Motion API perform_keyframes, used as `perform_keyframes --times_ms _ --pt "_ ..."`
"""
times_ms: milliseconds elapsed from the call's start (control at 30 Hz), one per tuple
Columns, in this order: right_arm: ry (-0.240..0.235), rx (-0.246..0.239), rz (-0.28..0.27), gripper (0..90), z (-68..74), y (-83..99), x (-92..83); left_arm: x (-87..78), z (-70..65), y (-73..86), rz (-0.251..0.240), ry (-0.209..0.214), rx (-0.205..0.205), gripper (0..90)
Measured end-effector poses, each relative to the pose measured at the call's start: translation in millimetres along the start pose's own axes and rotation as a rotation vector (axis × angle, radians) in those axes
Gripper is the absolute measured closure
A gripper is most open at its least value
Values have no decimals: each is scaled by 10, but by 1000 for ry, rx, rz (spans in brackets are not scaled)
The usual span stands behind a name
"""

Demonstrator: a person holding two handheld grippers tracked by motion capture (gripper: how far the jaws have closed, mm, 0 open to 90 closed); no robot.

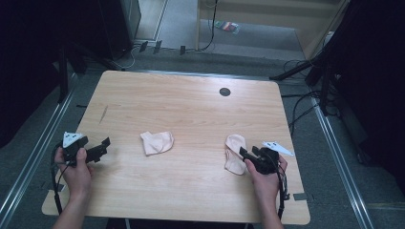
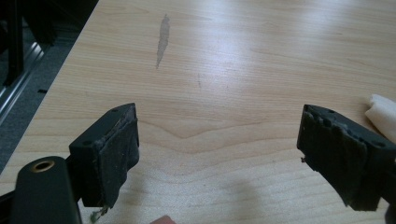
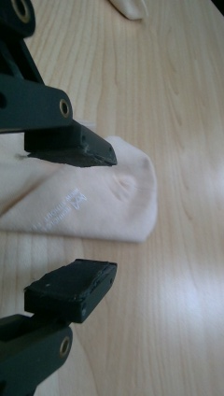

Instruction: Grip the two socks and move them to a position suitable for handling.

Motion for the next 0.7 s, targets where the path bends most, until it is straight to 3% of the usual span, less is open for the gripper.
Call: perform_keyframes --times_ms 133,300,467,533,600,667,700 --pt "-13 18 25 422 -6 40 46 4 -14 6 13 -2 17 132" --pt "-23 7 41 433 32 73 73 10 -25 7 19 -10 33 133" --pt "-14 -28 47 433 59 97 82 -2 -17 6 17 -21 31 132" --pt "-20 -60 22 425 104 88 31 -13 -1 1 6 -42 25 132" --pt "-20 -79 13 424 131 86 10 -24 0 -6 5 -37 21 132" --pt "-48 -135 29 398 221 131 -9 -79 -35 -66 -19 -20 12 132" --pt "-48 -135 29 398 221 131 -9 -79 -35 -66 -19 -20 12 132"
Point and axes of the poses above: each handheld gripper's, and its own axes: x roughly forward along the jaws, y roughly out of its underside, z roughly to its left, the point moved 8 cm from there along x, roughly forward along the jaws, and after that the axes turned 10 degrees about x, right-handed, at the moved point
